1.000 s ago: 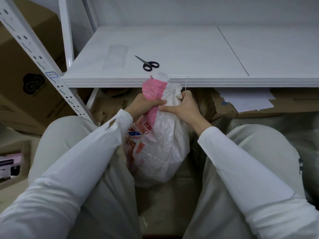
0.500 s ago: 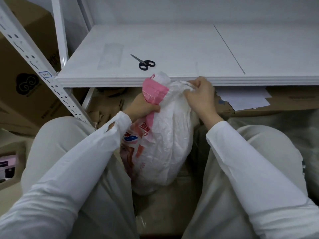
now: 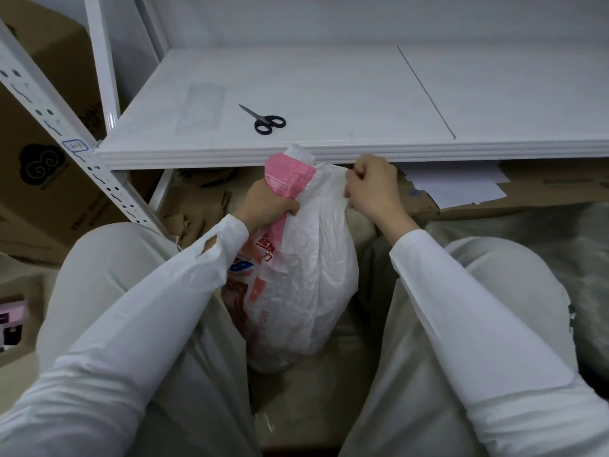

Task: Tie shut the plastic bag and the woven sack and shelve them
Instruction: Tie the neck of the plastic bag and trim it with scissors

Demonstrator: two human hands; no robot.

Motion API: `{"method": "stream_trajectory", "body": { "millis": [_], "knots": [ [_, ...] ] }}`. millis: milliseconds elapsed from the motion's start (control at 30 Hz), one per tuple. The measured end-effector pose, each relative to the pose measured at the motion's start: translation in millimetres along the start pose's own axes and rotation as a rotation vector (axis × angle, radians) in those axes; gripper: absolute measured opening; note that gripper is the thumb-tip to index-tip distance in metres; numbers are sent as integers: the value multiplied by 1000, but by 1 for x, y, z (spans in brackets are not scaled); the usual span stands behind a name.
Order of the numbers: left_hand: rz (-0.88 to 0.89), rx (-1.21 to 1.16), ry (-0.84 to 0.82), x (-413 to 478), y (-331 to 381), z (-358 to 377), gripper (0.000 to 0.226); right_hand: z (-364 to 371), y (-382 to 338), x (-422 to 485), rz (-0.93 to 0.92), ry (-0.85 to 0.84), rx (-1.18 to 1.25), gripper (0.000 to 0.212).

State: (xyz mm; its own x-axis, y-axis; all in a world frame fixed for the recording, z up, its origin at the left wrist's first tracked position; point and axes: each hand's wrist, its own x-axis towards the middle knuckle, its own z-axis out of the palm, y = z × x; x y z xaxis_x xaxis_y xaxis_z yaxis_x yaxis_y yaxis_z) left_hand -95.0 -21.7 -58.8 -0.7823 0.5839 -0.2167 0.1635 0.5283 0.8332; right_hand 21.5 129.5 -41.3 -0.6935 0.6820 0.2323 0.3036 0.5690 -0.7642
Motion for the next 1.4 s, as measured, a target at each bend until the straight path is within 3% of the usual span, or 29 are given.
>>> {"method": "stream_trajectory", "body": {
  "millis": [67,133,267,367,400,467,500,600,767,967,1067,1167,1400],
  "knots": [
    [-1,-7,15,0,0,0,21,-15,7,8,95,180,-121,38],
    [-28,-65,41,0,-1,-2,19,-26,12,12,171,234,-76,26],
    [-114,-268,45,0,1,-8,20,-17,-1,1,285,-28,274,45],
    [-105,-448,11,-5,4,-6,18,8,-7,-17,275,-305,504,36],
    [-82,-492,-7,-7,5,-4,18,17,-6,-24,269,-360,572,44],
    [-43,-558,-48,-10,5,-1,22,29,-7,-36,258,-386,551,78],
    [-30,-589,-64,-11,5,0,26,33,-7,-39,257,-354,512,85],
    [22,-635,-105,-13,6,-3,34,35,-6,-35,274,-280,562,84],
    [206,-433,-189,-13,3,-11,45,25,-4,-13,419,-182,875,54],
    [139,-20,-240,-15,-23,-11,93,28,-1,-18,477,-283,970,48],
    [97,-19,-317,-24,-18,4,73,30,-6,-22,480,-330,1033,46],
    [171,-73,-309,-33,-4,16,48,32,-13,-25,466,-278,1093,37],
    [181,-186,-187,-40,7,16,28,38,-29,-22,289,-189,807,26]
  ]
}}
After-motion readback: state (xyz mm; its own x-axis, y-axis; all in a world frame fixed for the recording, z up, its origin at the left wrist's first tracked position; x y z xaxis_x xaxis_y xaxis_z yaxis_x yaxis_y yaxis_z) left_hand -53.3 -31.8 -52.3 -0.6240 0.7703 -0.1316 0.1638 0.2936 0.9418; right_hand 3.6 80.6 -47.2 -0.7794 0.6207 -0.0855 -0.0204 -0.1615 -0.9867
